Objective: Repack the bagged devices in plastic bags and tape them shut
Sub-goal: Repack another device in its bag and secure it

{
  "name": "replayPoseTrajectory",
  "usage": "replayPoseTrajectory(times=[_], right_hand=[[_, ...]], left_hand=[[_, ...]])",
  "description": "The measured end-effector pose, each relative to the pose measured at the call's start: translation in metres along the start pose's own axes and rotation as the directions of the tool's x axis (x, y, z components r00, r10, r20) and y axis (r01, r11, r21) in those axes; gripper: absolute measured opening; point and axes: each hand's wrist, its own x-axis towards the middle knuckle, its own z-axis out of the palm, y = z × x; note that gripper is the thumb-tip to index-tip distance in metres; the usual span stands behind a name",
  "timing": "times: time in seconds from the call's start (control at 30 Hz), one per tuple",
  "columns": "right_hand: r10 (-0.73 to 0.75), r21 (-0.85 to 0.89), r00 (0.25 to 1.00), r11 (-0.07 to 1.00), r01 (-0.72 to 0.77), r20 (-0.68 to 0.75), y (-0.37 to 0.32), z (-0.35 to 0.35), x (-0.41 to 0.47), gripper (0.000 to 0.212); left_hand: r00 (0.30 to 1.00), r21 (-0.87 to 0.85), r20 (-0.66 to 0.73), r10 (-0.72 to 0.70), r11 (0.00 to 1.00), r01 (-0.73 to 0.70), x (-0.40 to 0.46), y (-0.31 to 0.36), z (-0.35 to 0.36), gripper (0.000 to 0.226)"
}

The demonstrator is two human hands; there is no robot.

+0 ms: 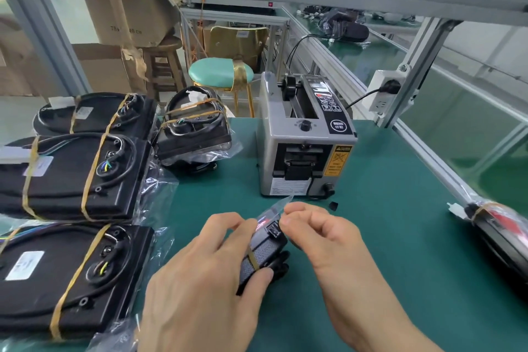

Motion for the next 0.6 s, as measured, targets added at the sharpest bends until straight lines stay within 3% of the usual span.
replayPoseTrajectory(times=[0.6], right_hand=[[-0.124,-0.039,0.978,0.992,0.119,-0.168,0.0071,0.0105,-0.0018,0.016]], left_hand=[[1.0,0.003,-0.002,-0.003,1.0,0.003,-0.0019,0.0037,0.0025,0.047]])
